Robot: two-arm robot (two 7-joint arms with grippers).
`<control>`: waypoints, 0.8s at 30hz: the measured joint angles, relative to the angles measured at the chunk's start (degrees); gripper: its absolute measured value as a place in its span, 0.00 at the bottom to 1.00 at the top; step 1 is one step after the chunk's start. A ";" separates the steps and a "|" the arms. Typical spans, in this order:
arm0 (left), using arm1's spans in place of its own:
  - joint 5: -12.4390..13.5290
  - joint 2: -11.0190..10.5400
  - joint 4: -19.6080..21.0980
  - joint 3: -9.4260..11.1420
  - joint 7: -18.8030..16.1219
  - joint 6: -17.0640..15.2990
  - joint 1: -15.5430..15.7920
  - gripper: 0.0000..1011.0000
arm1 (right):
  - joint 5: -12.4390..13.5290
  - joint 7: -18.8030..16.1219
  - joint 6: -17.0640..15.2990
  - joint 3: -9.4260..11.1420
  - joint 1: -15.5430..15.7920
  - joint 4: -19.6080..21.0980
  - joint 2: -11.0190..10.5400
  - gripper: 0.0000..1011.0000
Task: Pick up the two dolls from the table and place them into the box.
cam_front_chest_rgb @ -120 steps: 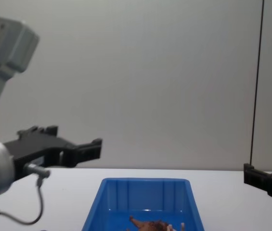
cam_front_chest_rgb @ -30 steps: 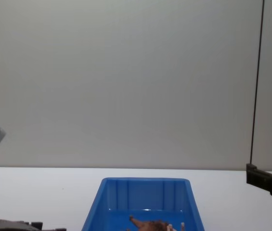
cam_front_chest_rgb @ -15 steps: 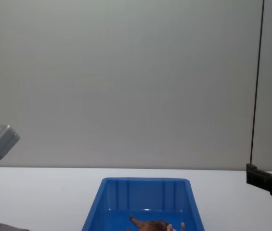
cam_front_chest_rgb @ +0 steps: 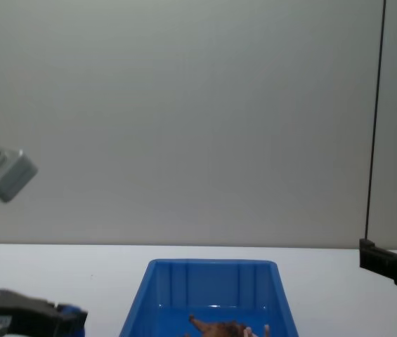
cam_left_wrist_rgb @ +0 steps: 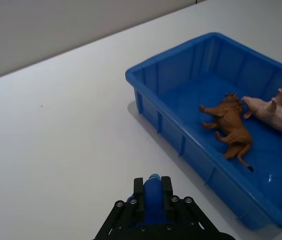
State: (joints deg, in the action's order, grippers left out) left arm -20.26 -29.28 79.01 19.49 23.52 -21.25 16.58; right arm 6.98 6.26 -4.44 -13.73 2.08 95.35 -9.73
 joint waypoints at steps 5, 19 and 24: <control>1.13 -0.20 2.06 -0.21 -0.29 1.57 0.18 0.18 | 0.00 0.00 0.00 0.00 0.00 0.00 0.00 0.99; 2.21 1.12 4.05 -0.34 4.49 9.25 3.27 0.11 | 0.00 0.00 0.00 0.00 0.00 0.00 0.00 0.99; 1.59 2.47 2.90 -0.02 7.71 12.47 5.15 0.08 | 0.00 0.00 0.00 0.00 0.00 0.00 0.00 0.99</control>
State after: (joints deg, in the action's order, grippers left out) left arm -18.67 -26.81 81.91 19.47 31.23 -8.78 21.73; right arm 6.98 6.26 -4.44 -13.72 2.08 95.35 -9.73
